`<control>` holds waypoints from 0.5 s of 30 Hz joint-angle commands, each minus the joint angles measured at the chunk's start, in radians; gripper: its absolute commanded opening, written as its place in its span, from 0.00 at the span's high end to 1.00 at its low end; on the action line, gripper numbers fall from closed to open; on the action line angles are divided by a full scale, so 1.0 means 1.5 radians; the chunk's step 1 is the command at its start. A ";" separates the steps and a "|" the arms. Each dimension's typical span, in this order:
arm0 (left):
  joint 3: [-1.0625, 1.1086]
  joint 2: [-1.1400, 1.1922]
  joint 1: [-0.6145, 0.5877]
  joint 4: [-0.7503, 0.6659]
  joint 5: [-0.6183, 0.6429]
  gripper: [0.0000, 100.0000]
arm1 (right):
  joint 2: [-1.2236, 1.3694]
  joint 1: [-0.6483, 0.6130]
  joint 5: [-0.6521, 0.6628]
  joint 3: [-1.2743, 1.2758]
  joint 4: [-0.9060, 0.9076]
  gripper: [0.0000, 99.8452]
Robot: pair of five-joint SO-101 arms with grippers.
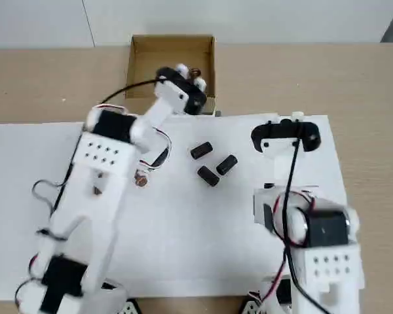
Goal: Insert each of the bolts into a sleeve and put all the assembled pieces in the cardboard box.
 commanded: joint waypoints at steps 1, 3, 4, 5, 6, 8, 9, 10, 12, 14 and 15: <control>-0.031 -0.114 0.002 0.007 0.014 1.00 | -0.058 0.003 0.005 -0.031 0.005 1.00; -0.030 -0.153 0.002 0.007 0.010 1.00 | -0.084 0.003 0.005 -0.031 0.005 1.00; -0.030 -0.170 0.000 0.007 0.005 1.00 | -0.095 0.003 0.005 -0.031 0.005 1.00; -0.024 -0.187 0.000 0.007 0.000 1.00 | -0.106 0.003 0.005 -0.031 0.005 1.00; -0.018 -0.206 -0.001 0.007 -0.003 1.00 | -0.115 0.003 0.005 -0.031 0.005 1.00; 0.006 -0.252 -0.004 0.008 0.000 1.00 | -0.136 0.003 0.005 -0.030 0.005 1.00; 0.026 -0.278 -0.004 0.008 0.001 1.00 | -0.144 0.003 0.005 -0.030 0.005 1.00; 0.051 -0.307 -0.004 0.008 0.002 1.00 | -0.151 0.003 0.005 -0.030 0.005 1.00; 0.112 -0.372 -0.004 0.004 0.007 1.00 | -0.163 0.003 0.001 -0.030 0.005 1.00; 0.178 -0.441 -0.004 -0.005 0.038 1.00 | -0.168 0.003 -0.001 -0.028 0.004 1.00; 0.219 -0.474 -0.004 -0.018 0.054 1.00 | -0.169 0.003 -0.001 -0.019 -0.003 1.00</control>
